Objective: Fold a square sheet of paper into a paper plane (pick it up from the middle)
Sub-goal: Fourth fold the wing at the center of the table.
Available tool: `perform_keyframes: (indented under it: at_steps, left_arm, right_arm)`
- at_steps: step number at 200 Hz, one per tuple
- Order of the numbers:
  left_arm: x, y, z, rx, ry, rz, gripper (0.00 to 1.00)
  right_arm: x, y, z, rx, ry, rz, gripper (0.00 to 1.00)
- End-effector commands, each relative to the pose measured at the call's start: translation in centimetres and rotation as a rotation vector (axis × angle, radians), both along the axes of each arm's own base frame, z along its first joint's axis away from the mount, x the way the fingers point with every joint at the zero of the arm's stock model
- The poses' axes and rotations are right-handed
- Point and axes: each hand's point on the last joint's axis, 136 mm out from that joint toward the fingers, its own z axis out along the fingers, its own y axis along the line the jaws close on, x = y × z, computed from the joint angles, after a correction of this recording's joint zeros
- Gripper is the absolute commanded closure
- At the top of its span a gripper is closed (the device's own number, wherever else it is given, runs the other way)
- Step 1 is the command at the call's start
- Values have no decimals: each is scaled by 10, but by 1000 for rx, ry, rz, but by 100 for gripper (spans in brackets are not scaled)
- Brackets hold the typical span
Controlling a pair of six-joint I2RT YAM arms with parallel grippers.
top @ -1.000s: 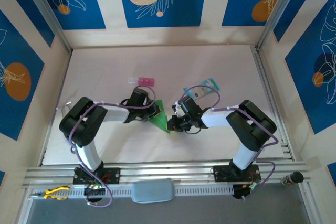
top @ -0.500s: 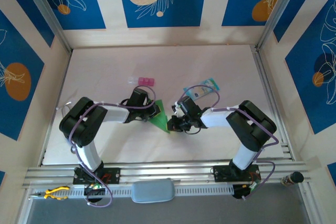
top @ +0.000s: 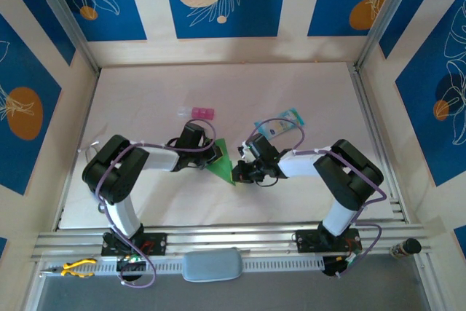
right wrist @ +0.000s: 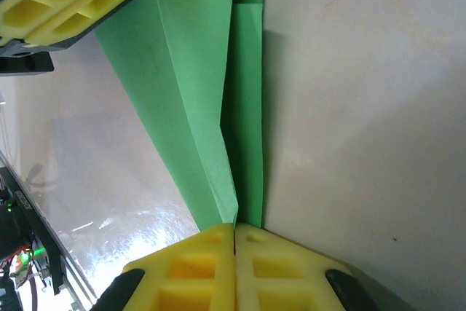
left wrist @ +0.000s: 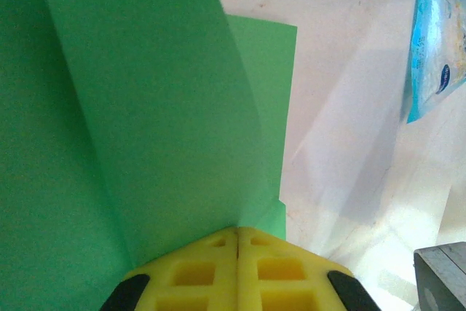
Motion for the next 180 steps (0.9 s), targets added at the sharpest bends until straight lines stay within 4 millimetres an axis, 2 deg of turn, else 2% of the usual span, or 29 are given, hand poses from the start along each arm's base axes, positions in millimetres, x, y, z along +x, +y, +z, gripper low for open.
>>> perform_keyframes:
  at_steps: [1,121,180]
  left_arm:
    - [-17,14,-26,71,72,15,97]
    - [-16,14,-25,78,74,13,97]
    - [-16,15,-26,85,75,12,97]
  right_arm:
    - [-19,-7,-9,-48,81,26,94]
    - [-31,-19,-15,-95,102,47,88]
    - [-37,-20,-15,-90,109,75,95]
